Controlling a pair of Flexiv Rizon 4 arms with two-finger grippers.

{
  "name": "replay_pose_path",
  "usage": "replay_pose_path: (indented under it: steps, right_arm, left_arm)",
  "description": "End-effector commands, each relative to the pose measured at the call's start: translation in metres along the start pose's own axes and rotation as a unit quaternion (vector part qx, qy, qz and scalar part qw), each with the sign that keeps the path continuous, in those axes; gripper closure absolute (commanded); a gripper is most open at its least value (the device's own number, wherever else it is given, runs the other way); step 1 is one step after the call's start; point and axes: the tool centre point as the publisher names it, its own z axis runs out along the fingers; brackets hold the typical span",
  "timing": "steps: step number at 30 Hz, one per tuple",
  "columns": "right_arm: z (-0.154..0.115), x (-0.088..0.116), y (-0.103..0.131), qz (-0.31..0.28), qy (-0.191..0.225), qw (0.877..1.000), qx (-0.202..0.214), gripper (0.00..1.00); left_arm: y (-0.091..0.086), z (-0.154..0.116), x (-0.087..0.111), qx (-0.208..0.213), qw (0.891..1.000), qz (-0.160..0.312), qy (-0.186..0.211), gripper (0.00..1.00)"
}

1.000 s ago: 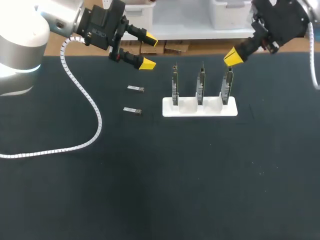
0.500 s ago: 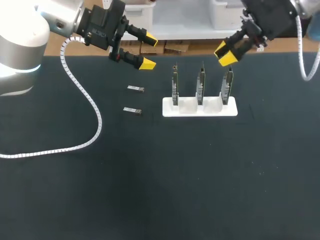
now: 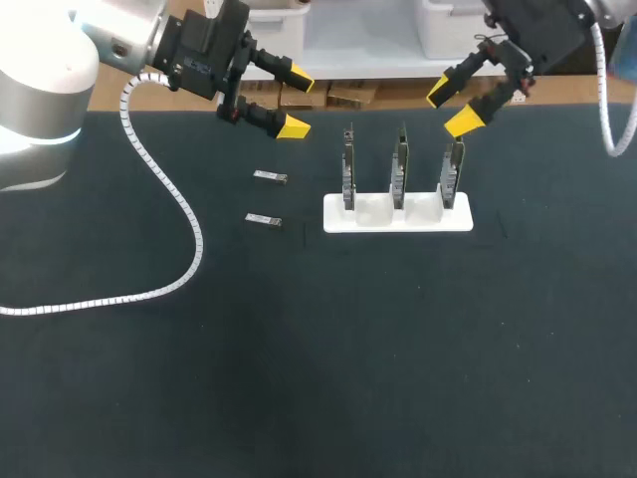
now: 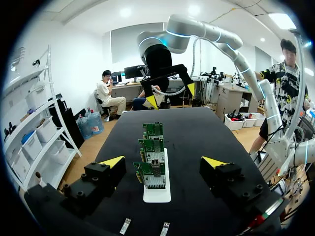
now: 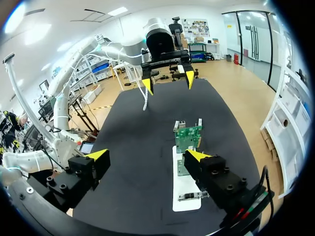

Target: Pick up the optical module with the left hand, and insert it into the network port with the right hand.

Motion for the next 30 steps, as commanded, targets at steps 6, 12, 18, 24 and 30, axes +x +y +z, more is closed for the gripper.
replay_pose_path:
  steps: [6,12,18,24,30]
  right_arm:
    - [0.002,0.004,0.010,-0.004,0.000,1.000,0.025,0.00]
    - [0.001,0.008,0.007,-0.006,0.000,1.000,0.029,0.00]
    - [-0.003,0.008,0.006,-0.013,0.008,0.999,0.030,0.00]
    - [-0.006,0.007,0.003,-0.021,0.029,0.999,0.021,0.00]
    - [-0.005,0.007,0.000,-0.021,0.029,0.999,0.020,0.00]
  left_arm:
    - [0.002,0.000,-0.001,0.002,1.000,-0.001,0.003,0.00]
    - [0.002,0.000,-0.001,0.002,1.000,-0.001,0.003,0.00]
    - [0.002,0.000,-0.001,0.002,1.000,-0.001,0.003,0.00]
    - [0.002,0.000,-0.001,0.002,1.000,-0.001,0.003,0.00]
    - [0.002,0.000,-0.001,0.002,1.000,-0.001,0.003,0.00]
